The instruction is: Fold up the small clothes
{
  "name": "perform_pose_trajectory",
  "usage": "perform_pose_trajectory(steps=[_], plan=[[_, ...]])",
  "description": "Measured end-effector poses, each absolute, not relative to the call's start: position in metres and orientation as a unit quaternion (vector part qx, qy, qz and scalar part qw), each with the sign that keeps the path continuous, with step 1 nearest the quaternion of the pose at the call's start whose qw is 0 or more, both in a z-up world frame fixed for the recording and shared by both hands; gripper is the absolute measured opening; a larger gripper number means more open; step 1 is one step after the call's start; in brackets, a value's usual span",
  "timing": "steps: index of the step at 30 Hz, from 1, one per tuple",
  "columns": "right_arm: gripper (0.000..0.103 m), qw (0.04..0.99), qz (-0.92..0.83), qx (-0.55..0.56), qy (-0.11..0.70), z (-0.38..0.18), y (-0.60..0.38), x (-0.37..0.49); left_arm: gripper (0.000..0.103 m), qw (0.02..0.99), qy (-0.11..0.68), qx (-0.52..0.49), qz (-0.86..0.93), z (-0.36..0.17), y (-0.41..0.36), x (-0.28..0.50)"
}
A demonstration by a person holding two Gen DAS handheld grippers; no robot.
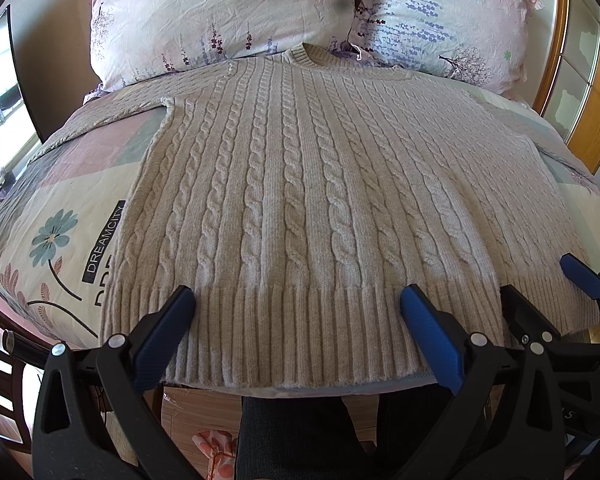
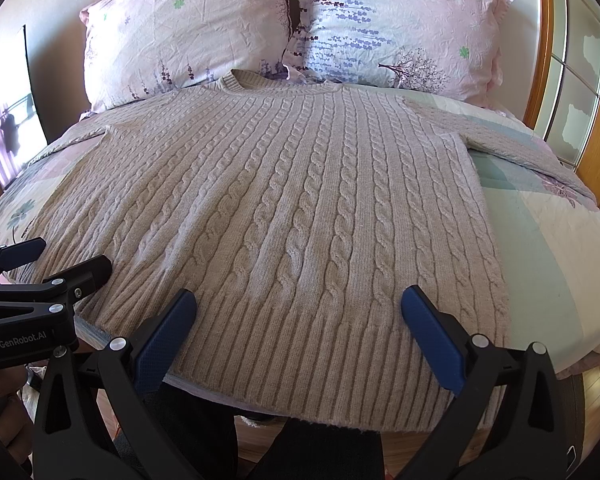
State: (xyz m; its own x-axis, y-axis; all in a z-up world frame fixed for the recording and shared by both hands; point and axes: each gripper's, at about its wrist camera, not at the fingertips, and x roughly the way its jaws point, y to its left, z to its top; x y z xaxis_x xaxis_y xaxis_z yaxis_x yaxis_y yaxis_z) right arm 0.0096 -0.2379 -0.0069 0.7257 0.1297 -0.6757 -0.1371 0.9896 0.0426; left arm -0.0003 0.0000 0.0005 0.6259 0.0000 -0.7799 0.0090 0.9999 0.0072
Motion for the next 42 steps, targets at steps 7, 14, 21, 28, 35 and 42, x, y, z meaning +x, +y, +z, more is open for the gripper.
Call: perform_pose_trajectory(steps=[7, 14, 21, 28, 35, 42], plan=[[0.102, 0.929, 0.072, -0.005, 0.363, -0.007, -0.238, 0.010, 0.101, 0.902, 0.432, 0.005, -0.002, 0.001, 0.000, 0.000], [0.102, 0.929, 0.072, -0.005, 0.363, -0.007, -0.238, 0.010, 0.101, 0.902, 0.432, 0.005, -0.002, 0.001, 0.000, 0.000], [0.102, 0.929, 0.072, -0.005, 0.362, -0.007, -0.237, 0.010, 0.101, 0.902, 0.431, 0.005, -0.002, 0.001, 0.000, 0.000], [0.102, 0.930, 0.072, -0.006, 0.360, -0.014, -0.231, 0.007, 0.101, 0.902, 0.433, 0.007, -0.003, 0.001, 0.000, 0.000], [0.102, 0.930, 0.121, 0.033, 0.346, 0.010, -0.289, 0.023, 0.101, 0.901, 0.433, 0.024, -0.019, 0.002, 0.001, 0.003], [0.088, 0.915, -0.067, 0.264, 0.296, 0.051, -0.496, 0.104, 0.101, 0.903, 0.426, -0.017, -0.043, 0.029, 0.040, 0.036]])
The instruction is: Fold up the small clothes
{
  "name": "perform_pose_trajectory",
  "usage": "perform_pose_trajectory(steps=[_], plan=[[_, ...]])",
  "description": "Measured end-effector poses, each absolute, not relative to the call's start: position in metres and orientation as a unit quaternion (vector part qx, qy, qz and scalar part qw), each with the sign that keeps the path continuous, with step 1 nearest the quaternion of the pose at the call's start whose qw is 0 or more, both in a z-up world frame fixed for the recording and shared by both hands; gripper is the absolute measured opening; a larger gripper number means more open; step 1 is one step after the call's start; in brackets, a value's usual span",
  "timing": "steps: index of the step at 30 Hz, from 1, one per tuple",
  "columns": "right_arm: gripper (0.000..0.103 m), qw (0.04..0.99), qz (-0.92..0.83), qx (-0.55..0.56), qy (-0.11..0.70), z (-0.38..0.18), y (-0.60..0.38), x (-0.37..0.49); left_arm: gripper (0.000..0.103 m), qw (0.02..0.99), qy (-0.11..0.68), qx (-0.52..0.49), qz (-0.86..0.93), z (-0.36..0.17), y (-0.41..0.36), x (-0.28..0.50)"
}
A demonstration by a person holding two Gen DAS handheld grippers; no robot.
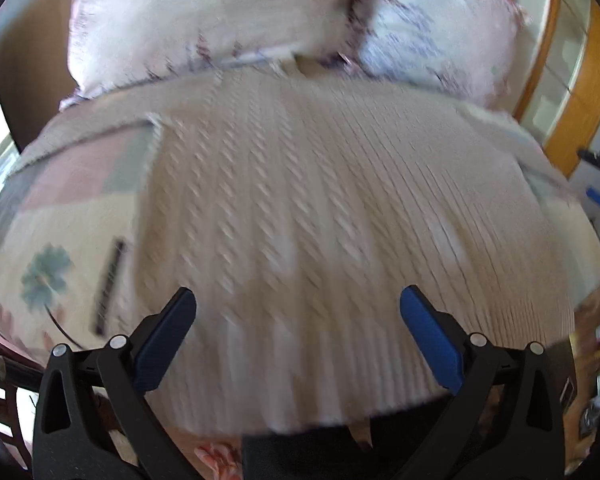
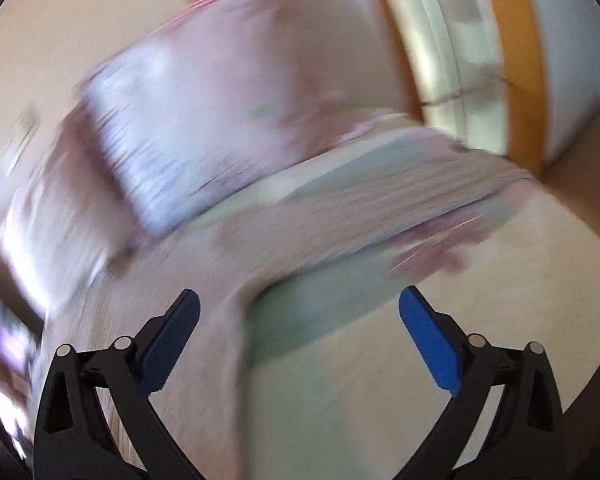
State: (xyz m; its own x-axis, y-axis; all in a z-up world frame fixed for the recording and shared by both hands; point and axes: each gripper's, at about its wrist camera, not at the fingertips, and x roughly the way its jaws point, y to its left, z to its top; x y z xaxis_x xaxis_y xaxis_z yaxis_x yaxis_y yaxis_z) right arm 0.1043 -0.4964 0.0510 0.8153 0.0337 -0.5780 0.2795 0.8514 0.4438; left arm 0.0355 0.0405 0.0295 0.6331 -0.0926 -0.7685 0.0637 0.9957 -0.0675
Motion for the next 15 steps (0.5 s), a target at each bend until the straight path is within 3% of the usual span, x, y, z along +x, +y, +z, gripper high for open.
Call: perform_pose_trajectory(steps=[2, 8, 11, 13, 14, 15], plan=[[0.072, 0.889, -0.127, 0.321, 0.302, 0.043, -0.556, 0.130, 0.101, 0.911, 0.411, -0.022, -0.014, 0.042, 0.065, 0.053], [0.043, 0.779, -0.220, 0.489, 0.324, -0.016, -0.673, 0.168, 0.101, 0.909, 0.398, -0.128, 0.010, 0.055, 0.165, 0.117], [0.037, 0.774, -0.232, 0.502, 0.308, -0.021, -0.686, 0.179, 0.101, 0.905, 0.391, -0.159, 0.047, 0.050, 0.209, 0.135], [0.027, 0.775, -0.245, 0.496, 0.306, -0.025, -0.687, 0.185, 0.101, 0.897, 0.401, -0.173, 0.075, 0.042, 0.236, 0.149], [0.012, 0.774, -0.257, 0.491, 0.306, -0.027, -0.690, 0.186, 0.101, 0.894, 0.404, -0.179, 0.080, 0.040, 0.245, 0.151], [0.008, 0.773, -0.266, 0.487, 0.308, -0.025, -0.695, 0.186, 0.101, 0.892, 0.405, -0.184, 0.085, 0.038, 0.254, 0.154]])
